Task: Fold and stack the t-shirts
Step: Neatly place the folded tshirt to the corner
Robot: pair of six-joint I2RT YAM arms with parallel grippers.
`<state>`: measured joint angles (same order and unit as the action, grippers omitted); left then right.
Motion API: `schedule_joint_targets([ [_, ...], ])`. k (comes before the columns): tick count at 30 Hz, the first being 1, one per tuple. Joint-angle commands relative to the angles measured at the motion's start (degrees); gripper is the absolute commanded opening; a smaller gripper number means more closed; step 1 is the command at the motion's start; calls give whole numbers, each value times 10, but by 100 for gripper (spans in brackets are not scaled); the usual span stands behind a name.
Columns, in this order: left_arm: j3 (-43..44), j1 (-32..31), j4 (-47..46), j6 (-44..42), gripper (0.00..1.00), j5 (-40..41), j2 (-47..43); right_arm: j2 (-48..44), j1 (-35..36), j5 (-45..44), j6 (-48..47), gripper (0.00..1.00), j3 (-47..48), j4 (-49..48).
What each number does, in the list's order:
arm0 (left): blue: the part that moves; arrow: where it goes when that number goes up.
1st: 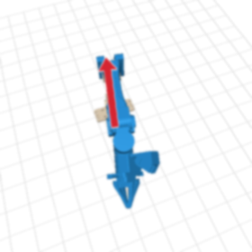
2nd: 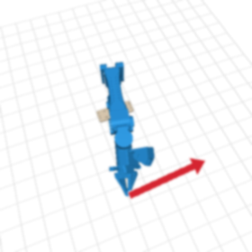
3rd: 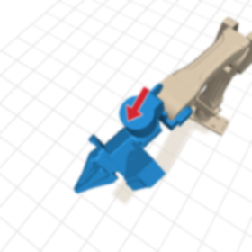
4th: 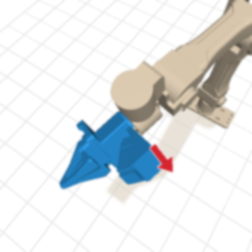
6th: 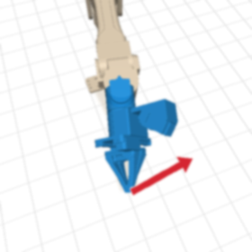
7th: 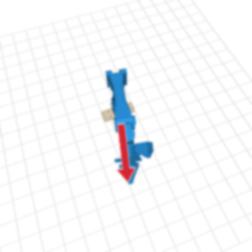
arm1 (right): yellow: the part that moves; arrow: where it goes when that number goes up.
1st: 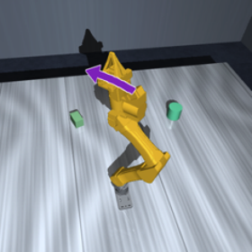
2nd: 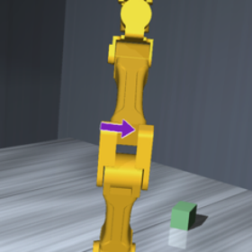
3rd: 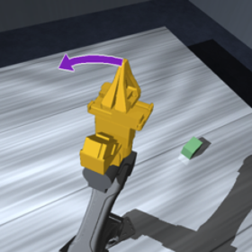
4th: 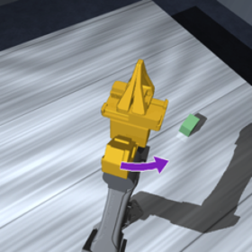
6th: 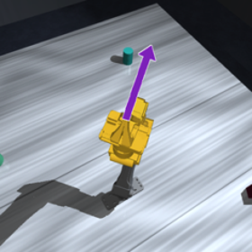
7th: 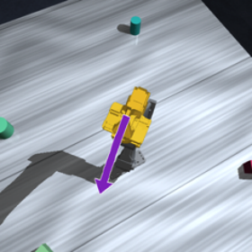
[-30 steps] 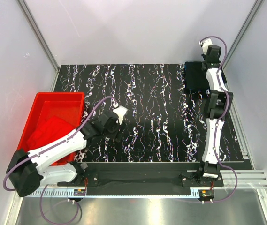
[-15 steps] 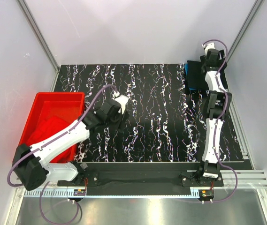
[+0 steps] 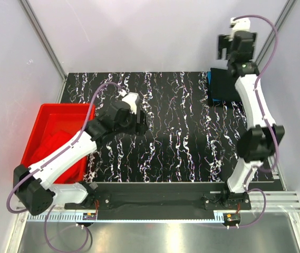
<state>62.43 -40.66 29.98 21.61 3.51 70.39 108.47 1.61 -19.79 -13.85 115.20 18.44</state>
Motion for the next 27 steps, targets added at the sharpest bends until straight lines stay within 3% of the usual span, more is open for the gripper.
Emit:
schedule_joint_targets([
  [1, -27, 11, -53, 56, 79, -45, -62, -95, 56, 96, 136, 100, -136, 59],
  [5, -119, 18, -140, 123, 80, -81, -127, -197, 92, 222, 319, 100, -323, -25],
  [7, -176, 18, -173, 150, 80, -76, -167, -253, 134, 259, 365, 100, -437, -99],
  [9, -212, 18, -231, 161, 81, -79, -193, -293, 163, 272, 413, 100, -552, -160],
  [13, -303, 18, -332, 187, 87, -67, -254, -426, 209, 289, 517, 100, -760, -411],
  [16, -370, 17, -394, 198, 89, -55, -314, -509, 217, 276, 573, 100, -900, -508],
  [21, -474, 18, -445, 208, 90, -38, -435, -634, 218, 248, 672, 100, -1053, -503],
  [24, -525, 18, -453, 239, 91, -23, -512, -765, 219, 206, 725, 100, -1086, -367],
  [26, -569, 18, -465, 274, 92, -23, -590, -941, 219, 166, 751, 100, -1105, -191],
  [27, -582, 18, -470, 285, 92, -25, -591, -942, 219, 158, 761, 100, -1110, -139],
])
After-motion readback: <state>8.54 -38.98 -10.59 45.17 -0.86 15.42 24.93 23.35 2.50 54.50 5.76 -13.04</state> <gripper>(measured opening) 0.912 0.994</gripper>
